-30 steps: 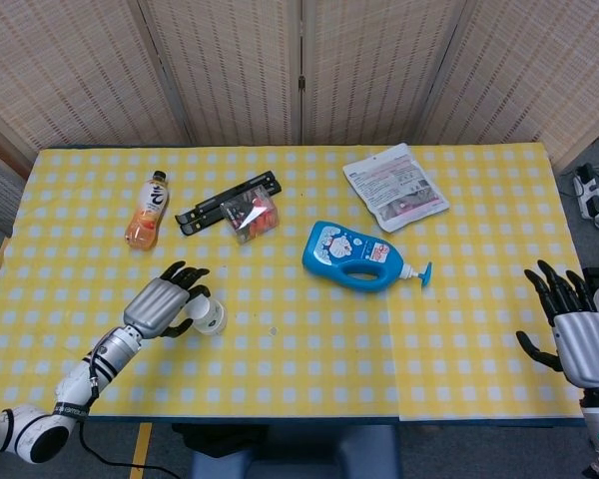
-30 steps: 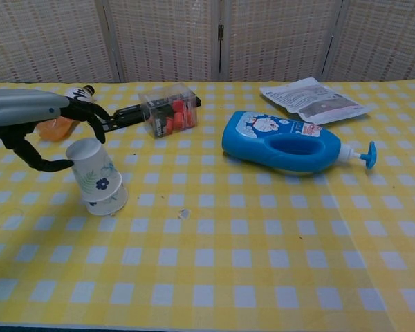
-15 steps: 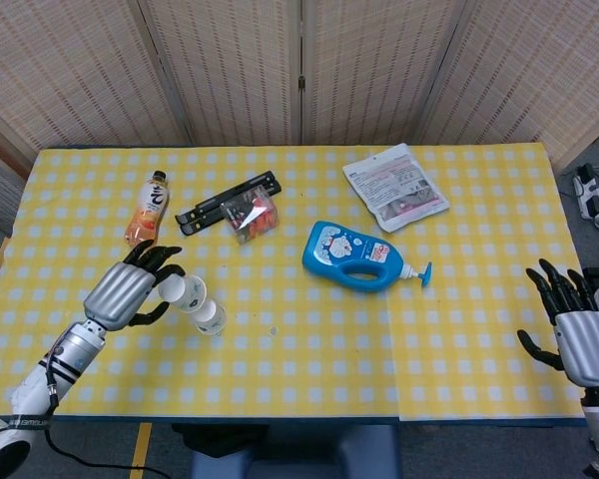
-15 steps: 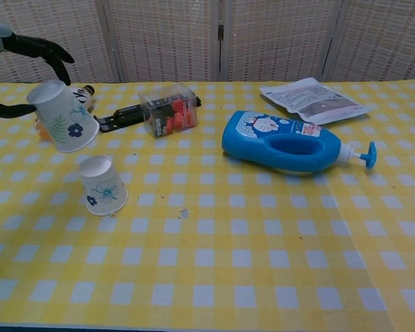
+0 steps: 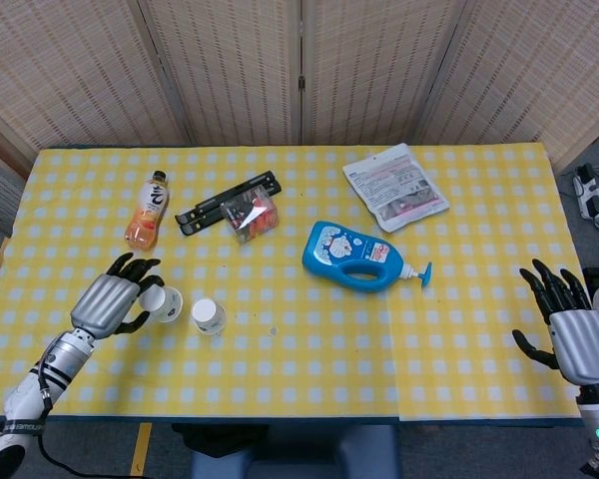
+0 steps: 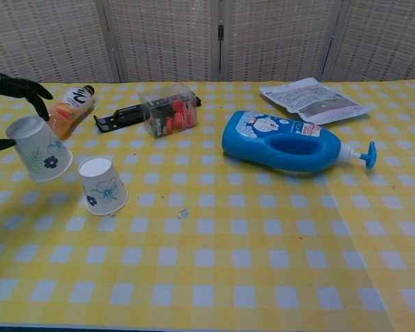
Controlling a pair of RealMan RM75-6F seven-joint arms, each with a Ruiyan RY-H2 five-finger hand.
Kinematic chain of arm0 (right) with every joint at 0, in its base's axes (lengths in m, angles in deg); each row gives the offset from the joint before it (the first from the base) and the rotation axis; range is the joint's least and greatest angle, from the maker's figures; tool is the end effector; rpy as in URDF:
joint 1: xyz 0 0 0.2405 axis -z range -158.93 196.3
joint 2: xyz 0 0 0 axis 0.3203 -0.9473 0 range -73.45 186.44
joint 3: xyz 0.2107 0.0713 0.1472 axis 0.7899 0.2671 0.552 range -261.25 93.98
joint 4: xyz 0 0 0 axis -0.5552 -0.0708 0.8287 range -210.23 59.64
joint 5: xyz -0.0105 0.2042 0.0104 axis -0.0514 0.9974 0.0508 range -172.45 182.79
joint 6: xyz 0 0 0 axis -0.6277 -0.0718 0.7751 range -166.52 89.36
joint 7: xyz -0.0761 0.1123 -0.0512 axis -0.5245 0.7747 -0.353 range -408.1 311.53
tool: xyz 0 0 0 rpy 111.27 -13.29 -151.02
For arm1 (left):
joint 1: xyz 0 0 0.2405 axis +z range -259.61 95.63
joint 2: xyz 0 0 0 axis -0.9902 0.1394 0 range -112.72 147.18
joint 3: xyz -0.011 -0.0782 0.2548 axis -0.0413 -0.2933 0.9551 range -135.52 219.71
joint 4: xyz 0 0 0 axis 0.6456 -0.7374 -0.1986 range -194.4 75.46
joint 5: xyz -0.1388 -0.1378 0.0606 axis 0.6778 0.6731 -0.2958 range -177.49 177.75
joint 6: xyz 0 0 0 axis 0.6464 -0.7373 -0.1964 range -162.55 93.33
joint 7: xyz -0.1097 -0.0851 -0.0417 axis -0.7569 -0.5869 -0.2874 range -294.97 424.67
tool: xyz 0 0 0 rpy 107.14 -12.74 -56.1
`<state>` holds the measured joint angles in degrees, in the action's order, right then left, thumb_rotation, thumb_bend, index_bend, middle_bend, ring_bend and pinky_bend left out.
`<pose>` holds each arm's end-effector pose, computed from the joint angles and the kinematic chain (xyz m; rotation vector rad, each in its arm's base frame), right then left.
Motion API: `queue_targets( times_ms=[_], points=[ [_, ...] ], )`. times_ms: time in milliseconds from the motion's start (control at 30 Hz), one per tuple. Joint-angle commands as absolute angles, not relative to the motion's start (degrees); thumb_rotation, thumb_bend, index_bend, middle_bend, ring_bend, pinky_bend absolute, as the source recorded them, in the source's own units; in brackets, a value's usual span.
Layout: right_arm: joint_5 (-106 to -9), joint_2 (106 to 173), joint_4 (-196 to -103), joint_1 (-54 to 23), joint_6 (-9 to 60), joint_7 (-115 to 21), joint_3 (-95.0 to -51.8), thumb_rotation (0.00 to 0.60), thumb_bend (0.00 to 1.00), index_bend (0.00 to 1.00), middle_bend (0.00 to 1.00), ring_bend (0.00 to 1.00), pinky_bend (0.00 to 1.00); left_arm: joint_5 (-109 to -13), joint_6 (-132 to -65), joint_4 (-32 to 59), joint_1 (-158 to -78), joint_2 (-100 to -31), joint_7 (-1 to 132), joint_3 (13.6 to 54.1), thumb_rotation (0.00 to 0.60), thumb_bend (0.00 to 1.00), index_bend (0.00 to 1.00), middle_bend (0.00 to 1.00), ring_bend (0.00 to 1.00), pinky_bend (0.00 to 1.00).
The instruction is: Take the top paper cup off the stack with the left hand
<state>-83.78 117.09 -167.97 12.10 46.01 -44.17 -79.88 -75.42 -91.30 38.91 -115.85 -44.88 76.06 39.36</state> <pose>-0.3078 -0.1948 0.1863 1.4363 -0.8697 0.9742 -0.2231 0.3073 0.1126 -1.9006 -0.8506 -0.7615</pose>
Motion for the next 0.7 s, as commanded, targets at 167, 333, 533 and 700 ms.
queue_targets(
  times_ms=[167,333,533,700],
  points=[
    [-83.6,117.1,-168.2,12.3,46.0,-44.3,-80.1,0.6,0.33,0.0,0.04,0.11,0.03,-74.9,-89.9,35.0,-116.0,-50.1,79.5,40.6,0.6,0.49,0.36,0.13,0.14,0.05],
    [-83.7,116.9,-168.4,12.5,46.3,-44.4,-80.1,0.6,0.33,0.0,0.04,0.11,0.03,-74.5,-89.5,33.9,-116.3,-52.2,80.2,40.4,0.6,0.48,0.36,0.14,0.14,0.05],
    [-83.5,117.0,-168.3,12.6,46.3,-44.3,-80.2,0.6,0.33,0.0,0.04,0.11,0.03,-73.7,-89.6,33.2,-116.4,-53.5,82.0,40.4,0.6,0.48,0.35,0.14,0.14,0.05],
    [-83.6,117.1,-168.2,12.6,46.2,-44.1,-80.2,0.6,0.33,0.0,0.04,0.11,0.03,-72.7,-89.6,33.2,-116.3,-53.7,83.3,40.4,0.6,0.48,0.35,0.14,0.14,0.05]
  ],
)
